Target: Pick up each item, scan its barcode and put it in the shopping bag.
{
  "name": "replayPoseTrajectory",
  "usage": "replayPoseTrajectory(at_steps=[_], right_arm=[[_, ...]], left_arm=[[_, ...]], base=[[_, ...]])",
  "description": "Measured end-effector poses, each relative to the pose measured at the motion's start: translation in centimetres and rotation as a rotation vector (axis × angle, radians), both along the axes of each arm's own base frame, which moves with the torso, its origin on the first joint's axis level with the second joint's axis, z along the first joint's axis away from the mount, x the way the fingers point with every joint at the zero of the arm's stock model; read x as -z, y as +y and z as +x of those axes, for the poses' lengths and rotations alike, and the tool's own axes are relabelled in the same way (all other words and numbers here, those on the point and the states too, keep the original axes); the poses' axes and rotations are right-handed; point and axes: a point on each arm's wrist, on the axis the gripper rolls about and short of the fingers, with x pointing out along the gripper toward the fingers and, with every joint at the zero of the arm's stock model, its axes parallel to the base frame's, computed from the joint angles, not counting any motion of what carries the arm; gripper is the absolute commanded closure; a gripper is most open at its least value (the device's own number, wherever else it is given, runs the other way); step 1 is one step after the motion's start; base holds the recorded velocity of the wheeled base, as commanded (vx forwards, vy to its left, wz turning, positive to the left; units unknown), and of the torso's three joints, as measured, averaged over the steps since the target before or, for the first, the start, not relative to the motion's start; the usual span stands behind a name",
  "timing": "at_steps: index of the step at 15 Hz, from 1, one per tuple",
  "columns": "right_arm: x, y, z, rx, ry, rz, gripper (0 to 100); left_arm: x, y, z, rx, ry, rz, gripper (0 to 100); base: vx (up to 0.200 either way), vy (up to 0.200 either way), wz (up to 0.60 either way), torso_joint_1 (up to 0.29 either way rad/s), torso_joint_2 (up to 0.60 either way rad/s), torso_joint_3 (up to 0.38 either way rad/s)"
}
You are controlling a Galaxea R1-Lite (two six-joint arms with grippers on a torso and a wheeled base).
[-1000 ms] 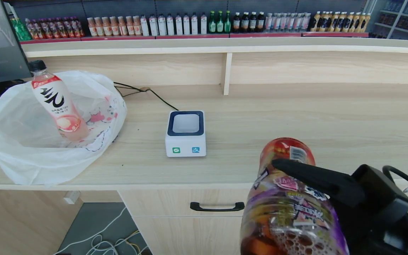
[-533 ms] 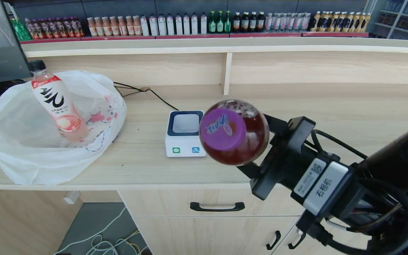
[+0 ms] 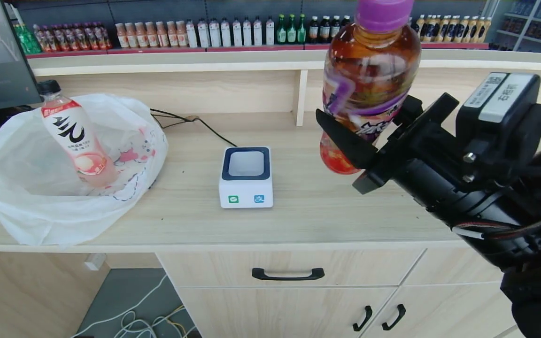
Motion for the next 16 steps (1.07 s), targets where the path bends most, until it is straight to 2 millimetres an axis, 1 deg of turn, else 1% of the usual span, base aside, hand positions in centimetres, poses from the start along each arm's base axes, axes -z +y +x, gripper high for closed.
replayPoseTrajectory(at_steps=[3, 4, 6, 8, 10, 11, 13, 15, 16], right_arm=[[-0.2, -1.0, -1.1, -0.037, 0.161, -0.033, 100], [-0.4, -1.2, -1.4, -0.05, 0.19, -0.04, 100], [-1.3, -2.1, -2.3, -0.095, 0.212, 0.002, 100], [-1.0, -3.1, -2.8, -0.112, 0.299, -0.049, 100], [-2.2, -3.9, -3.1, -0.125, 0.324, 0.023, 100], [-2.5, -4.0, -3.1, -0.119, 0.379, 0.088, 100], [-3.1, -4.0, -2.7, -0.051, 0.465, 0.244, 100], [-2.8, -3.6, -2.1, -0.002, 0.52, 0.314, 100], [-2.2, -3.4, -2.0, 0.016, 0.549, 0.318, 100]], left_arm=[[0.0, 0.0, 0.0, 0.0, 0.0, 0.0, 0], [0.0, 0.0, 0.0, 0.0, 0.0, 0.0, 0], [0.0, 0.0, 0.0, 0.0, 0.0, 0.0, 0], [0.0, 0.0, 0.0, 0.0, 0.0, 0.0, 0], [0.0, 0.0, 0.0, 0.0, 0.0, 0.0, 0], [0.0, 0.0, 0.0, 0.0, 0.0, 0.0, 0], [0.0, 0.0, 0.0, 0.0, 0.0, 0.0, 0], [0.0, 0.0, 0.0, 0.0, 0.0, 0.0, 0], [0.0, 0.0, 0.0, 0.0, 0.0, 0.0, 0]], base=[[0.0, 0.0, 0.0, 0.0, 0.0, 0.0], [0.0, 0.0, 0.0, 0.0, 0.0, 0.0], [0.0, 0.0, 0.0, 0.0, 0.0, 0.0], [0.0, 0.0, 0.0, 0.0, 0.0, 0.0], [0.0, 0.0, 0.0, 0.0, 0.0, 0.0], [0.0, 0.0, 0.0, 0.0, 0.0, 0.0], [0.0, 0.0, 0.0, 0.0, 0.0, 0.0], [0.0, 0.0, 0.0, 0.0, 0.0, 0.0], [0.0, 0.0, 0.0, 0.0, 0.0, 0.0]])
